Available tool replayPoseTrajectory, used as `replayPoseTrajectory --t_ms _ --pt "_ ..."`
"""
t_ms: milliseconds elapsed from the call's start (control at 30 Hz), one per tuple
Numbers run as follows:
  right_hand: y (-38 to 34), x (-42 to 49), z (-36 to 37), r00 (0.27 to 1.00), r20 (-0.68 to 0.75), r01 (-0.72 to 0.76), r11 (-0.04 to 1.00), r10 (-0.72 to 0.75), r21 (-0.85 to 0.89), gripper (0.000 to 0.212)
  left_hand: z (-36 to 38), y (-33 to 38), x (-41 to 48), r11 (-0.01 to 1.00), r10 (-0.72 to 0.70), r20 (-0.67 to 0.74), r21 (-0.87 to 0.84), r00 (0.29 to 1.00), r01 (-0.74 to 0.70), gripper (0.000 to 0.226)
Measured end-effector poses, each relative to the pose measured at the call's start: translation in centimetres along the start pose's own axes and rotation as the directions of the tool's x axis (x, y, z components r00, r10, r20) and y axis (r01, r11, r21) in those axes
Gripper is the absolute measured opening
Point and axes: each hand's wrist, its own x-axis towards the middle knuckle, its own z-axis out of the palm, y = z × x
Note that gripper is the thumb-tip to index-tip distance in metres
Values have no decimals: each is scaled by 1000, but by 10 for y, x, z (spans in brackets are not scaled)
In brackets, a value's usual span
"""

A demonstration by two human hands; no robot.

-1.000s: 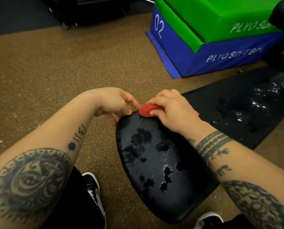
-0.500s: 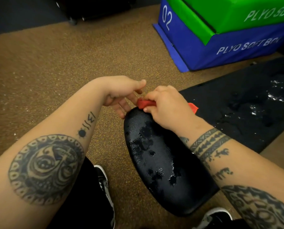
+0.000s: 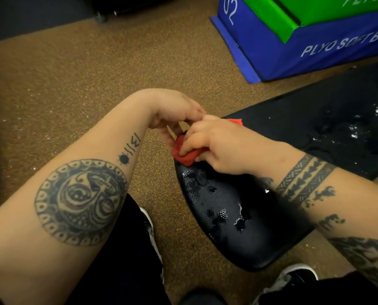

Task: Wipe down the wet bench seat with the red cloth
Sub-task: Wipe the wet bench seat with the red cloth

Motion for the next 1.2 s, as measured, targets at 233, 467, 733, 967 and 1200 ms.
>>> replayPoseTrajectory --t_ms 233,467,733,967,1200 --pt "2 -3 2 989 -116 -90 996 89 -6 32 1 -9 9 996 60 -24 69 998 -58 38" --pt "-17 -17 8 988 122 97 995 -97 6 30 -2 -15 17 997 74 -3 -10 997 -74 25" --pt "14 -30 -22 963 -159 -199 973 216 118 30 -7 -14 13 997 78 30 -4 996 -78 26" --pt "-21 -34 26 998 30 51 998 -50 -33 26 -6 -15 17 999 51 1 -11 999 -51 32" --pt "-3 -55 -3 996 -58 -64 991 70 114 29 0 -9 12 991 136 -34 21 990 -136 35"
